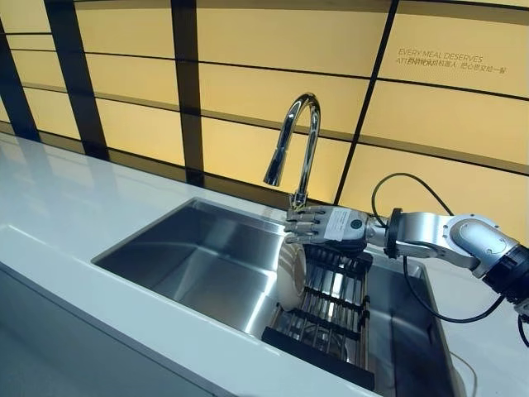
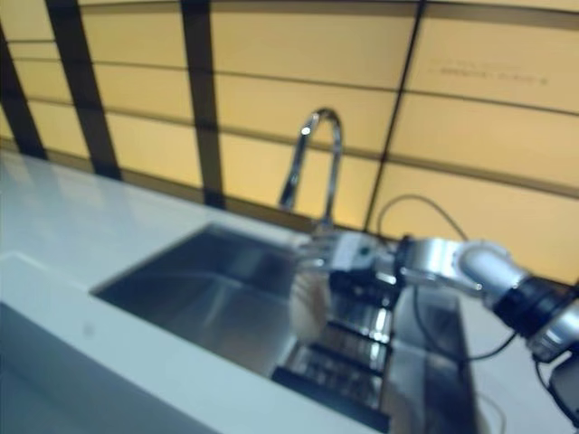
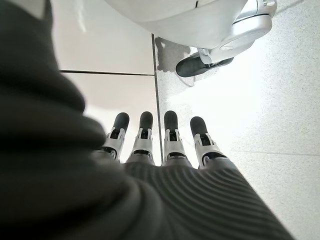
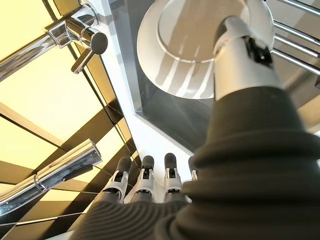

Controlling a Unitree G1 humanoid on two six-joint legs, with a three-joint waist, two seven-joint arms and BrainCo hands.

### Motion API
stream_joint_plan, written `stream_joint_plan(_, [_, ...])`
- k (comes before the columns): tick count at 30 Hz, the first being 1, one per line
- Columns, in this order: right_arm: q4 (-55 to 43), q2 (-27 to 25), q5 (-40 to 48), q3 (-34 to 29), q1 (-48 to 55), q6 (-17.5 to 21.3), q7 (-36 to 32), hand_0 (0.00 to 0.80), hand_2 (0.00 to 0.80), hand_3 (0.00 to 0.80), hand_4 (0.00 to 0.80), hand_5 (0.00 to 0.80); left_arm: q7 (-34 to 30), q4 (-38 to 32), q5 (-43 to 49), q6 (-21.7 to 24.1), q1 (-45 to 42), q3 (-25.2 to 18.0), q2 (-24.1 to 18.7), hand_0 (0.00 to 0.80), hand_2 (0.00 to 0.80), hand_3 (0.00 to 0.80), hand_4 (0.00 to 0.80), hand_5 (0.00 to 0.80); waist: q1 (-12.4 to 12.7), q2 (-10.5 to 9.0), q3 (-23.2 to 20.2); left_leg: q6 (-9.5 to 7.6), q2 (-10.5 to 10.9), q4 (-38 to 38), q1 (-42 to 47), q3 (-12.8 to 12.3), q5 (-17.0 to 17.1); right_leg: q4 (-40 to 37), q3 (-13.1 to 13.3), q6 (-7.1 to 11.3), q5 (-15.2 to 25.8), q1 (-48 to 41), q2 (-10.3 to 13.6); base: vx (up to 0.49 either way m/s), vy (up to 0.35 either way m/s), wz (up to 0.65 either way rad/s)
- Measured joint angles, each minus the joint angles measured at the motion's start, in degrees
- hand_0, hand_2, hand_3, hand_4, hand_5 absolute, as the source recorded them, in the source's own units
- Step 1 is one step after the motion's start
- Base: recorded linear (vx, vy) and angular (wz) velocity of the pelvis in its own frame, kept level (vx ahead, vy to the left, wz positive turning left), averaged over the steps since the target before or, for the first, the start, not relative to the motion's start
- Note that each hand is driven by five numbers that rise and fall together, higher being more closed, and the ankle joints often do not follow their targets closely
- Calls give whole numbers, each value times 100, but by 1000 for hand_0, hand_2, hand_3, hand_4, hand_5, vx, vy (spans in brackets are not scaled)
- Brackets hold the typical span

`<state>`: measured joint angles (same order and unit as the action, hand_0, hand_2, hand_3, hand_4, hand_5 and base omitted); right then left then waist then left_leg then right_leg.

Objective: Take plates into dishwasher

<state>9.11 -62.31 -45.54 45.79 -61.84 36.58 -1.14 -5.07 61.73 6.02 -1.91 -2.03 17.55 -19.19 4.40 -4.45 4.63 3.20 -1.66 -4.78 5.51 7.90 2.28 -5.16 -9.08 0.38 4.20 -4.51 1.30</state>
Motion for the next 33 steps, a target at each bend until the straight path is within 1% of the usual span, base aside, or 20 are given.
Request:
stream_joint_plan(2, [6, 88, 2, 0, 0, -75, -53, 0, 0, 0, 0, 0, -4, -10, 0, 0, -3, 46, 0, 0, 0, 0, 0, 0, 27, 1, 0, 0, -1, -1, 11, -4, 0, 0, 2, 0, 0, -7, -1, 0, 0, 0])
stream_joint_plan(6, [2, 124, 2, 0, 14, -84, -229, 0, 0, 0, 0, 0, -19, -80, 0, -1, 12, 96, 1, 0, 0, 0, 0, 0, 124, 4, 1, 6, -5, -2, 23, -25, -4, 0, 6, 0, 0, -9, -3, -2, 3, -1])
stream_joint_plan(14, [15, 493, 4, 27, 21, -124, -396, 0, 0, 0, 0, 0, -34, -95, 1, -8, 10, 98, 2, 0, 0, 0, 0, 0, 142, 2, 1, 7, -6, 0, 83, -25, -5, 0, 5, 0, 1, -34, -5, 0, 0, 0])
stream_joint_plan(21, [84, 724, 4, 175, 47, -254, -575, 0, 0, 0, 0, 0, -35, -98, 1, -8, 8, 97, 4, 0, 0, 0, 0, 0, 165, 1, 0, 9, -7, -1, 85, -29, -4, 0, 5, 0, 1, -39, -5, 0, 0, 0])
stream_joint_plan(27, [128, 788, 4, 208, 109, -408, -793, 0, 0, 0, 0, 0, -41, -146, 2, -15, 8, 98, 9, 0, 0, 0, 0, 0, 270, -4, 1, 11, -8, -1, 85, -29, -6, 0, 5, 0, 1, -38, -7, 0, 0, 0])
stream_joint_plan(33, [262, 810, 14, 230, 110, -514, -1132, 0, 0, 0, 0, 0, -38, -157, 3, -22, 13, 91, -4, 0, 0, 0, 0, 0, 295, -65, 4, 14, -11, -1, 81, -29, -7, 0, 4, 0, 1, -39, -11, 0, 0, 0])
